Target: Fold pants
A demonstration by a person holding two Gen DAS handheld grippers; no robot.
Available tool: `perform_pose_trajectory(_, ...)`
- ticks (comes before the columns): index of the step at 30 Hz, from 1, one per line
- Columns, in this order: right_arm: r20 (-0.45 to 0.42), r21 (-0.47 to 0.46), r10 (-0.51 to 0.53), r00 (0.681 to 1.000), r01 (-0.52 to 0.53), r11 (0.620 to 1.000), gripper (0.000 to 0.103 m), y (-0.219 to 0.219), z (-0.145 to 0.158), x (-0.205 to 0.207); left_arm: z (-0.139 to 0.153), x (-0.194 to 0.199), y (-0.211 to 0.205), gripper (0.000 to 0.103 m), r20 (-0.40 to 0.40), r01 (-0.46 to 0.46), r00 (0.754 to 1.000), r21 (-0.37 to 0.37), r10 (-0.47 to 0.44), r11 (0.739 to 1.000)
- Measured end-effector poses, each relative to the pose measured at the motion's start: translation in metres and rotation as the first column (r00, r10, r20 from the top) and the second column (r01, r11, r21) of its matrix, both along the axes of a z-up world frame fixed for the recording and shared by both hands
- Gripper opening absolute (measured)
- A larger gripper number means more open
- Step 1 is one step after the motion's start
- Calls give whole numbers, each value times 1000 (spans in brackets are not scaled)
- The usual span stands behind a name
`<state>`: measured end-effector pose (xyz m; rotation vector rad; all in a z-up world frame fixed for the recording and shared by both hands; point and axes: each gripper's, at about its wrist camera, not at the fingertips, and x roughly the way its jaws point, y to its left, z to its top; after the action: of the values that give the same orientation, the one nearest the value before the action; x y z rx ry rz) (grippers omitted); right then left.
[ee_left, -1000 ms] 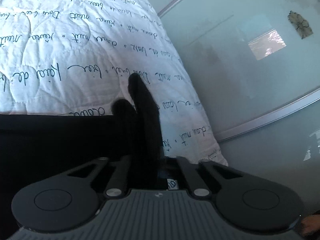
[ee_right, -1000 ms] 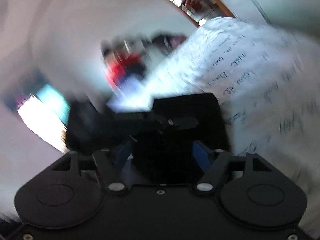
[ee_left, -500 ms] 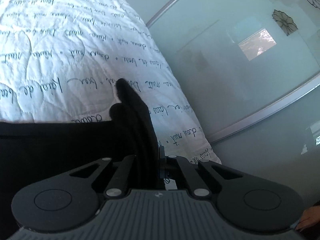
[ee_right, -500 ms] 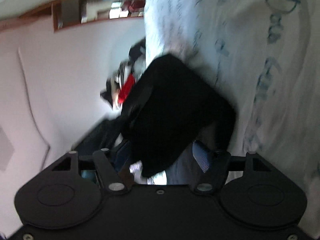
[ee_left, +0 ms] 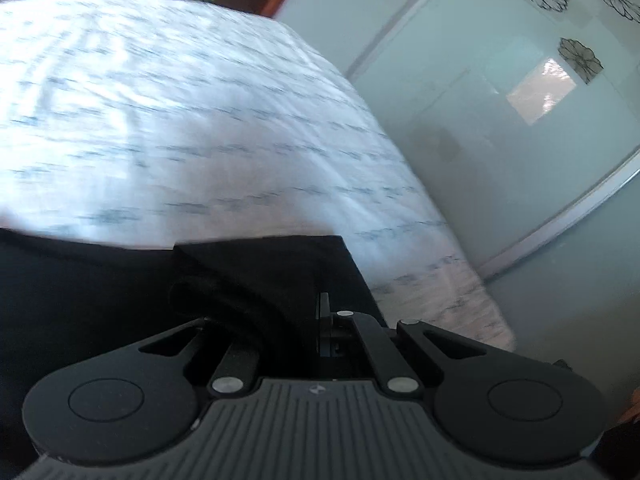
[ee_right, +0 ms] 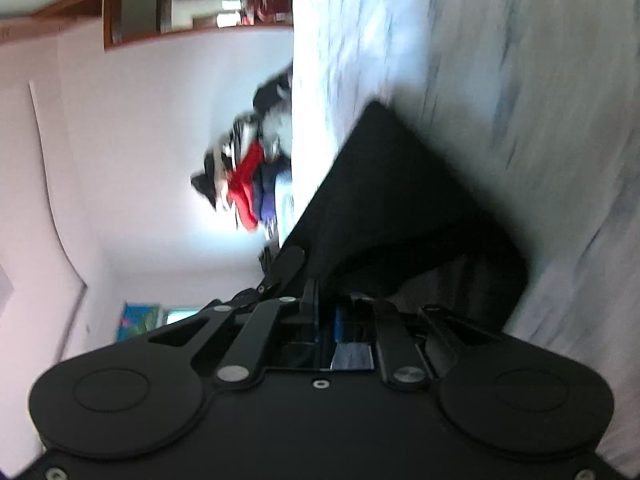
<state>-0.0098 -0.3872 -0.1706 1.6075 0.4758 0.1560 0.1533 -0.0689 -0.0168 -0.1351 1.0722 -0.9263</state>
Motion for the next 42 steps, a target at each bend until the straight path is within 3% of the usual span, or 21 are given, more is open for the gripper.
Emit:
perform_pose_trajectory(3, -17, 29, 77, 997, -77, 997, 8, 37, -7, 21, -6, 11, 43, 1, -19, -30, 999, 36, 31, 999)
perform_pose_trajectory(7, -65, 21, 146, 987, -145, 989, 8, 70, -22, 32, -42, 20, 81, 2, -105, -84, 990, 99, 95, 992)
perform_pose_trajectory(11, -93, -12, 177, 980, -179, 984, 8, 87, -25, 40, -55, 24, 98, 2, -114, -116, 985, 94, 126, 989)
perform_pose_trajectory(17, -89, -28, 182, 979, -185, 982, 8, 95, -14, 51, -32, 35, 107, 2, -41, -106, 993, 69, 109, 992)
perform_pose_trajectory(18, -85, -25, 191, 978, -194, 981, 8, 98, -16, 38, -30, 37, 109, 2, -35, -114, 993, 71, 117, 991)
perform_pose_trajectory(23, -101, -28, 221, 970, -225, 974, 8, 120, -33, 47, -59, 38, 119, 5, -39, -142, 988, 167, 150, 976)
perform_pose_trajectory(27, -106, -69, 227, 968, -235, 969, 7, 123, -29, 47, -63, 35, 121, 5, -18, -149, 988, 164, 154, 975)
perform_pose_trajectory(34, -110, -134, 252, 962, -265, 955, 8, 127, -20, 45, -59, 20, 116, 22, 111, -152, 985, 190, 133, 970)
perform_pose_trajectory(37, -127, -238, 281, 951, -305, 922, 22, 126, -5, 37, -53, 14, 126, 26, 137, -196, 975, 161, 175, 967)
perform_pose_trajectory(38, -129, -282, 298, 946, -323, 903, 37, 124, 2, 33, -50, 13, 132, 31, 139, -218, 970, 150, 198, 964)
perform_pose_trajectory(39, -125, -336, 315, 941, -338, 879, 53, 123, 12, 27, -48, 11, 138, 33, 138, -233, 967, 136, 214, 963)
perform_pose_trajectory(41, -128, -450, 349, 928, -368, 814, 67, 121, 34, 13, -40, 5, 150, 34, 155, -265, 957, 124, 245, 956)
perform_pose_trajectory(42, -119, -495, 377, 919, -384, 779, 67, 121, 45, 7, -36, 1, 158, 34, 171, -287, 949, 125, 265, 950)
